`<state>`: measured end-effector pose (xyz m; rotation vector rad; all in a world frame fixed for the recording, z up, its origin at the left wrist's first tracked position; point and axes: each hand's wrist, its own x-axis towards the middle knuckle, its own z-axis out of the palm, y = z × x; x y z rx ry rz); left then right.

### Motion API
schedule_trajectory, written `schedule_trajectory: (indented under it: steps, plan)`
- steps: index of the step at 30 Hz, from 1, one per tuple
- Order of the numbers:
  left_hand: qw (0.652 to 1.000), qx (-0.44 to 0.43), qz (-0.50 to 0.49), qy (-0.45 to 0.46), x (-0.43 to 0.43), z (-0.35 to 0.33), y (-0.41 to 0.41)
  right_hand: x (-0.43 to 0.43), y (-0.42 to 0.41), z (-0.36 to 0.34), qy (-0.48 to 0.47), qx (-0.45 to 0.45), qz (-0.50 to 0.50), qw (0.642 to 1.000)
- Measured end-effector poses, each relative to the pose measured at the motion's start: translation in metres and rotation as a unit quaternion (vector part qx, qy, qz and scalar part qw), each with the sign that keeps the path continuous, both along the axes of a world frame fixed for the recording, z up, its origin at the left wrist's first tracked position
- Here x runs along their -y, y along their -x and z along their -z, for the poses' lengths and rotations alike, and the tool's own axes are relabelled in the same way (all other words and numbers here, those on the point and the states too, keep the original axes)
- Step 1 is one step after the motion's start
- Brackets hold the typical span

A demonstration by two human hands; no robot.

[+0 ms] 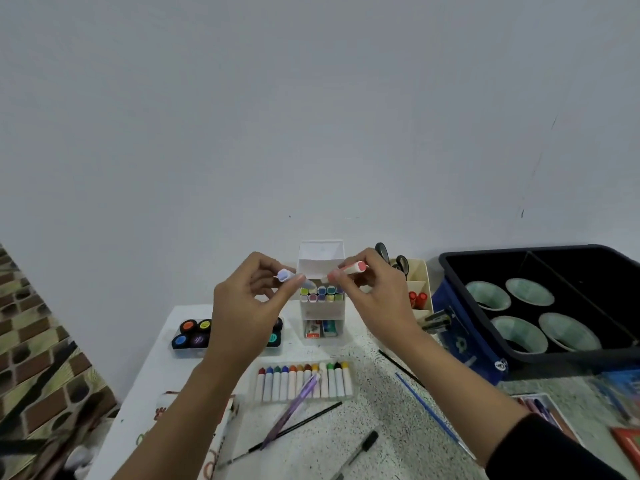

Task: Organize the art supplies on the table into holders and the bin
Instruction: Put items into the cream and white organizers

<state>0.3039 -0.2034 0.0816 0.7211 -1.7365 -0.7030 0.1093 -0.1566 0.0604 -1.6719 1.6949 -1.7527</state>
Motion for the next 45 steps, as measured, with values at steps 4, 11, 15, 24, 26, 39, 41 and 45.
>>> schedule_trajectory:
  steps: [4,11,15,24,26,39,41,45]
  plan:
    - [1.000,-0.014,0.009,0.000,0.002,0.005,0.005,0.004,-0.004,0.002,0.008,0.014,0.027,1.000]
    - [0.996,0.051,0.001,0.079,0.005,0.014,0.010,0.011,0.001,0.011,0.033,-0.071,0.044,0.996]
    - [0.992,0.092,0.020,0.084,0.011,0.021,0.014,0.015,0.003,0.016,0.054,-0.128,0.051,0.989]
    - [0.980,0.153,0.031,0.122,0.029,0.021,0.022,0.022,0.005,0.020,0.065,-0.206,0.057,0.975]
    - [0.979,0.146,0.022,0.142,0.027,0.019,0.020,0.023,0.008,0.022,0.076,-0.204,0.062,0.974]
    - [0.982,0.097,-0.002,0.159,0.021,0.023,0.001,0.015,0.016,0.022,0.025,-0.144,0.054,0.988]
    - [0.983,0.100,0.000,0.155,0.024,0.027,0.000,0.013,0.014,0.023,0.020,-0.153,0.038,0.987]
    - [0.978,0.120,0.006,0.171,0.030,0.033,0.006,0.012,0.011,0.022,0.020,-0.172,0.016,0.985]
